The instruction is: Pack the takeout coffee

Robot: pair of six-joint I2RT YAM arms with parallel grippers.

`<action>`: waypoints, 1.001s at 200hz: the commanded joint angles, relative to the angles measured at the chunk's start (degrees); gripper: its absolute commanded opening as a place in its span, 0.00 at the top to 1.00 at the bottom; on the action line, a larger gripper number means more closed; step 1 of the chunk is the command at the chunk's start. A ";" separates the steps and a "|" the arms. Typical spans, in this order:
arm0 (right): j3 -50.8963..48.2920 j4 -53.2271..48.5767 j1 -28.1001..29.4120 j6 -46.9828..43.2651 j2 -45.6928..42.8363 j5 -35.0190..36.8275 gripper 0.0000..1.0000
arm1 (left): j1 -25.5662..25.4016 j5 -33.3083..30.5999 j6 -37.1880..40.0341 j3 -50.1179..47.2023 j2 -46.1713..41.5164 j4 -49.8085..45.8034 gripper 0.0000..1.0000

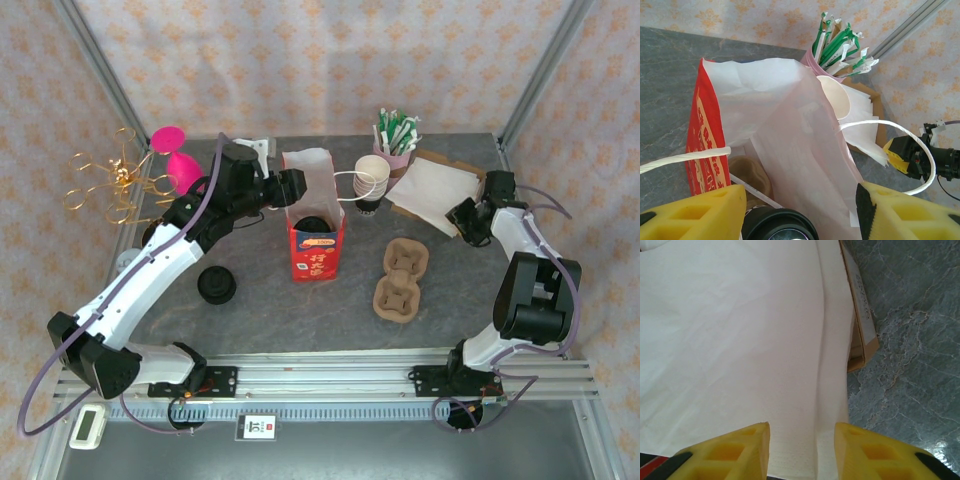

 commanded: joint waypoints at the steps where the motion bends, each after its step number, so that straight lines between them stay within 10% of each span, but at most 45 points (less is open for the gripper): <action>1: 0.43 -0.69 0.55 -1.21 -0.37 0.36 0.63 | -0.23 -0.83 1.32 2.18 0.32 0.03 0.38; 66: 2.31 -0.17 1.40 -1.22 1.64 -0.48 0.69 | -0.29 -1.62 1.32 1.92 -0.31 -0.34 0.38; 143: 5.34 1.00 1.46 -3.18 0.00 -0.98 1.00 | -0.29 -1.99 1.79 3.37 0.43 -0.66 0.38; 200: 9.57 0.90 0.98 -3.15 -3.47 -3.42 1.00 | -0.34 -2.99 4.03 5.76 0.72 -1.62 0.37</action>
